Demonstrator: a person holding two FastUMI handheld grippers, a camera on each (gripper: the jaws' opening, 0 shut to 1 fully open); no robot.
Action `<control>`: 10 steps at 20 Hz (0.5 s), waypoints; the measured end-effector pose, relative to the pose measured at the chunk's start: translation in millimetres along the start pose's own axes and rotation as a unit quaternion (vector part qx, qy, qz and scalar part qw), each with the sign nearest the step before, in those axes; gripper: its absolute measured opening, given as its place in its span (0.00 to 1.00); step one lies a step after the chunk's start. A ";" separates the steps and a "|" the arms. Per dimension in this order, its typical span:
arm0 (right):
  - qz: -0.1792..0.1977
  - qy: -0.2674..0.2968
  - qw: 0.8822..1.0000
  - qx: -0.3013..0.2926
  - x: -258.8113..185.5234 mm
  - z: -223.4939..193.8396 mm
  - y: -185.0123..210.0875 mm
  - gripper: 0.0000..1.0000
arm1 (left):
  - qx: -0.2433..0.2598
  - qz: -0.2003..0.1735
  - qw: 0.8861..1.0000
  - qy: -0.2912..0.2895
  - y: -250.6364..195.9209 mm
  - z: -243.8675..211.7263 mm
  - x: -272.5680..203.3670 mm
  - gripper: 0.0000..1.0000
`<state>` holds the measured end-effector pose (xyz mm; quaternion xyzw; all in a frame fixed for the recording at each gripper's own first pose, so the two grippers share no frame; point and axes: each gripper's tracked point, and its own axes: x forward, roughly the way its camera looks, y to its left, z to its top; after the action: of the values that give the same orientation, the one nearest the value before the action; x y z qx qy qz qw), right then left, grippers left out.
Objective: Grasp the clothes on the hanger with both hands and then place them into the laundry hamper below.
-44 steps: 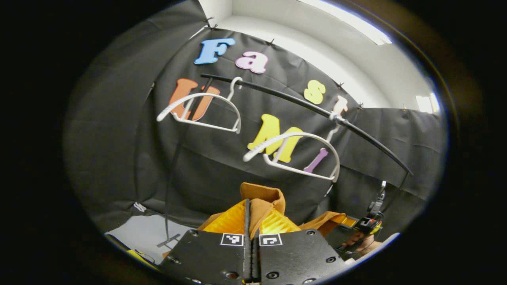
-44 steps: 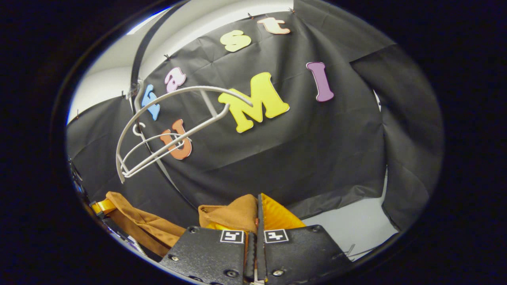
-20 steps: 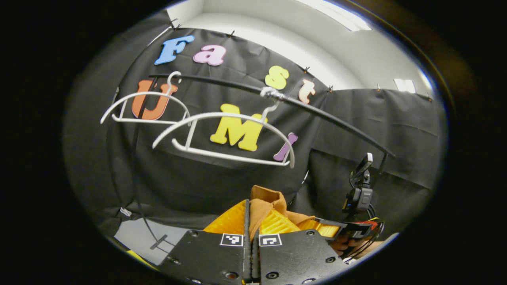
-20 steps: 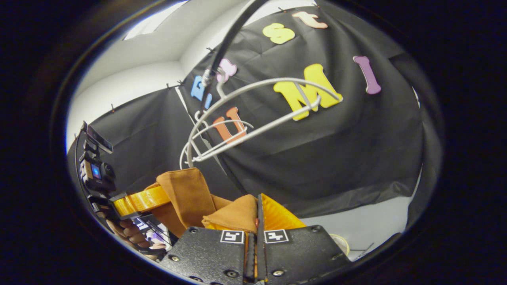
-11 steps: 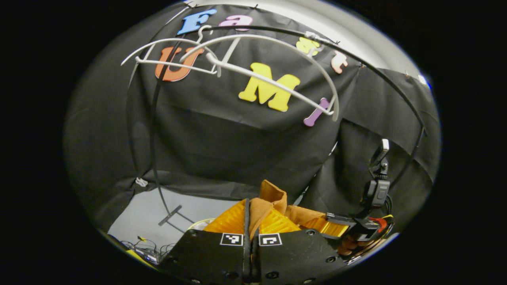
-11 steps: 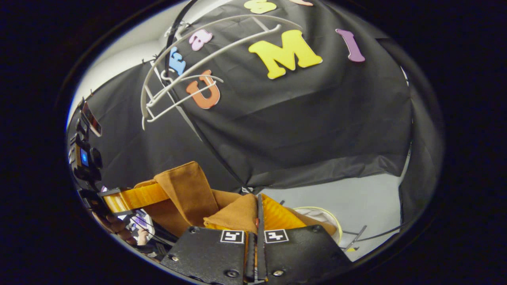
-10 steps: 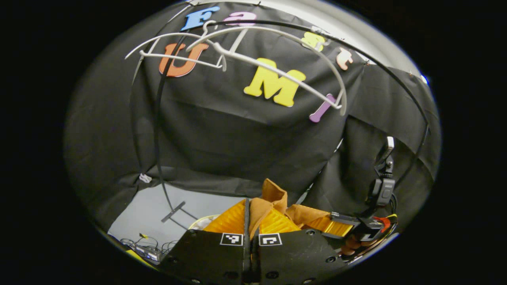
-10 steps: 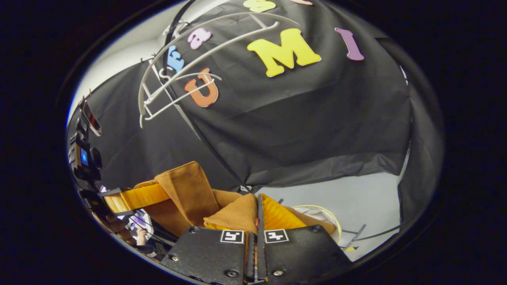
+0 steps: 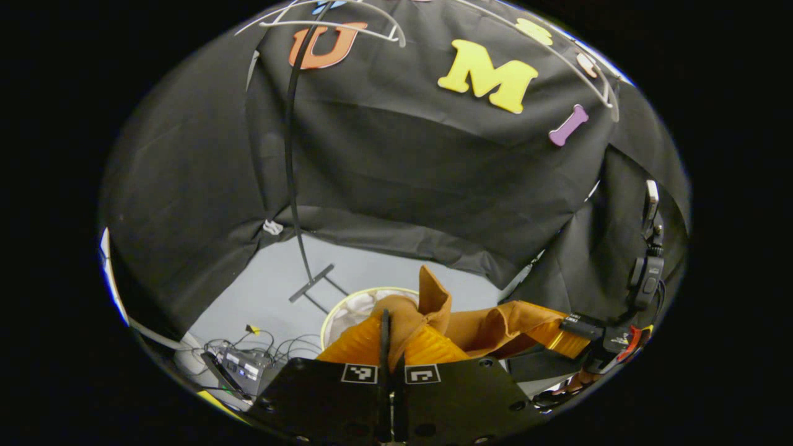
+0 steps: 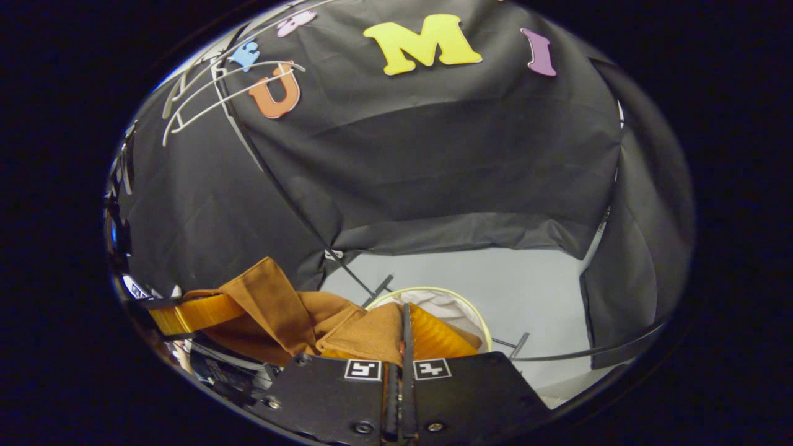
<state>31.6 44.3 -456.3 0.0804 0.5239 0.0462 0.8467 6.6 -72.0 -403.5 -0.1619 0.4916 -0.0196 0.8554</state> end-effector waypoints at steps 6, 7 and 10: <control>-0.047 0.036 0.998 -0.012 -1.7 -10.1 -24.3 0.14 | -0.011 0.037 0.999 -0.006 0.5 -0.4 -9.1 0.54; -0.045 0.029 0.998 -0.020 -4.6 -6.6 -26.7 0.23 | -0.013 0.040 0.999 -0.004 -1.9 -3.8 -13.7 0.60; -0.042 0.009 0.998 -0.044 -20.0 -0.6 -30.1 0.46 | -0.018 0.047 0.999 -0.002 -3.0 -21.4 -26.4 0.71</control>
<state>22.0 11.5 -444.6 0.0212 0.5323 0.0345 0.8456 -24.8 -75.2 -390.5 -0.1544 0.4969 0.0302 0.8534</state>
